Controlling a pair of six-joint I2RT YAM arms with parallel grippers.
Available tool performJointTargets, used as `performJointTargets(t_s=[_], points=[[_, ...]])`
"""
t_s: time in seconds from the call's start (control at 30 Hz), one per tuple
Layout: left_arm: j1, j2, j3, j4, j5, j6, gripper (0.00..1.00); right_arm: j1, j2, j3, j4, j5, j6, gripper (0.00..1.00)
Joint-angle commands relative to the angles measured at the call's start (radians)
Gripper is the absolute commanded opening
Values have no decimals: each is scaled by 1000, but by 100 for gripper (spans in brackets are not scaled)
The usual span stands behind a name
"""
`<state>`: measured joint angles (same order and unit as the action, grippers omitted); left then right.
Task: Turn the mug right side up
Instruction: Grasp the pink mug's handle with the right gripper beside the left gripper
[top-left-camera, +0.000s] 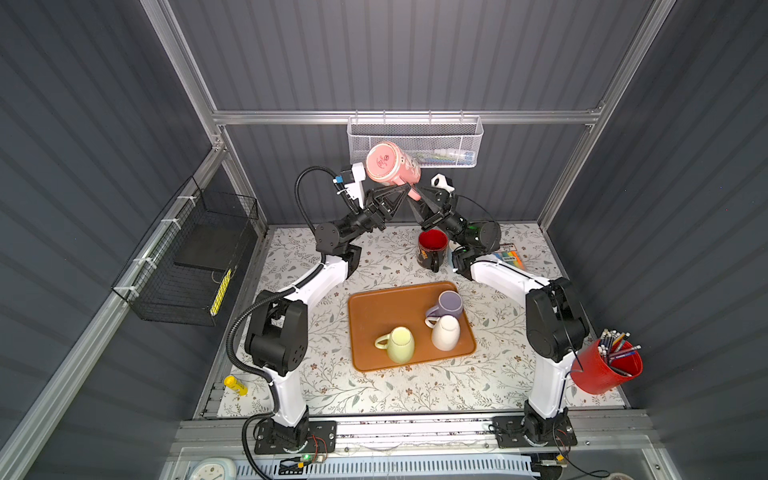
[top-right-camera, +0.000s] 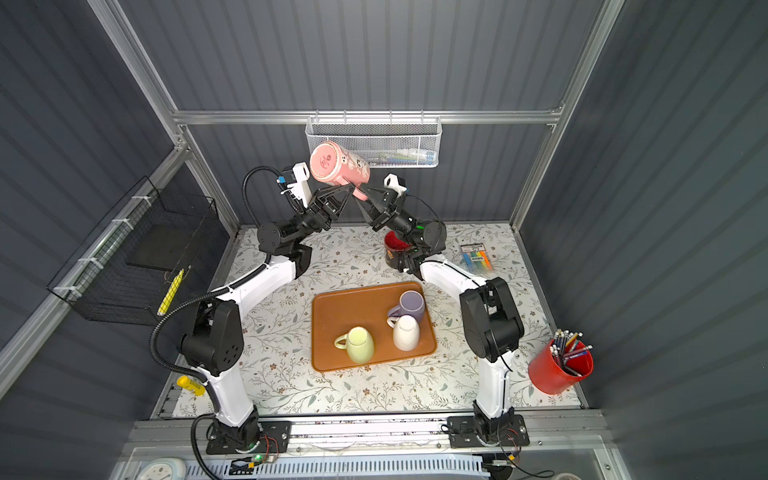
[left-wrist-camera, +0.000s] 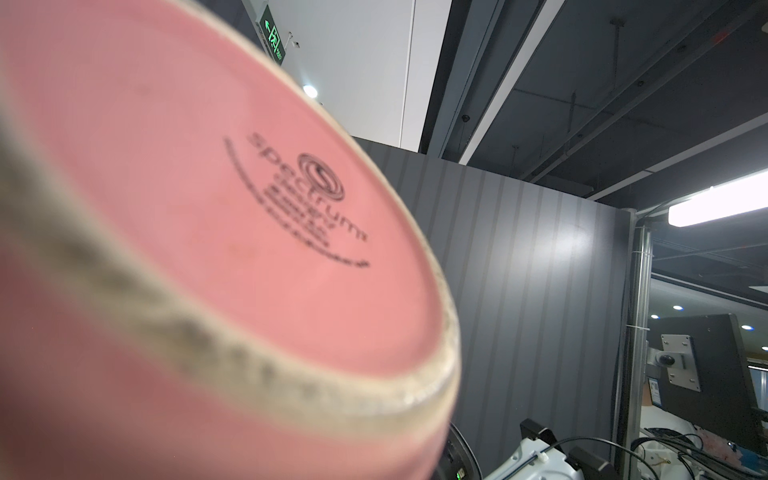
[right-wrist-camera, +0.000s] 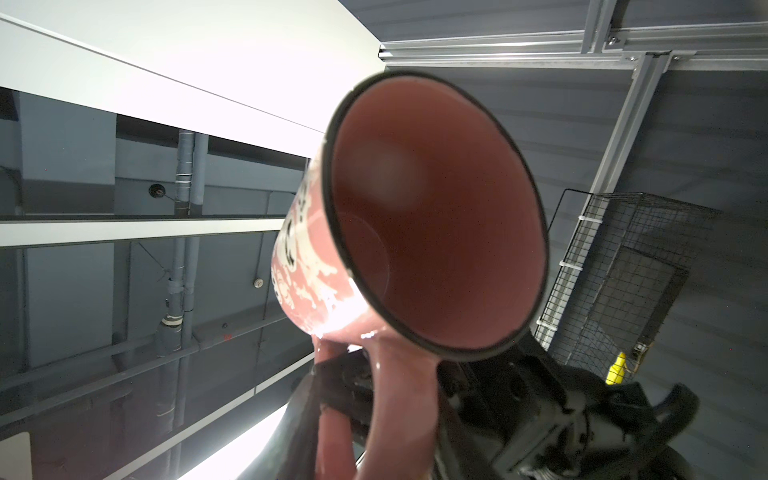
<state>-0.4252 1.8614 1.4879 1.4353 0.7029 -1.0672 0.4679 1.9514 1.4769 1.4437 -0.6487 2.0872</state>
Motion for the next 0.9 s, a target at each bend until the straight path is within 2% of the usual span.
performJointTargets(t_s=[0.0,0.13,0.37,0.43,0.57,0.87], points=[[3,-41,13,96,-7,17,0,6,8,24,35,-10,92,34],[3,-43,8,96,-4,16,0,8,13,28,35,-8,87,26],[4,-47,-12,96,0,18,0,11,13,39,32,-22,74,20],[3,-47,-18,96,0,21,0,10,9,41,31,-30,66,21],[4,-47,-21,96,2,17,0,11,5,51,22,-53,44,31],[3,-56,-26,96,15,15,0,12,7,53,12,-54,29,39]])
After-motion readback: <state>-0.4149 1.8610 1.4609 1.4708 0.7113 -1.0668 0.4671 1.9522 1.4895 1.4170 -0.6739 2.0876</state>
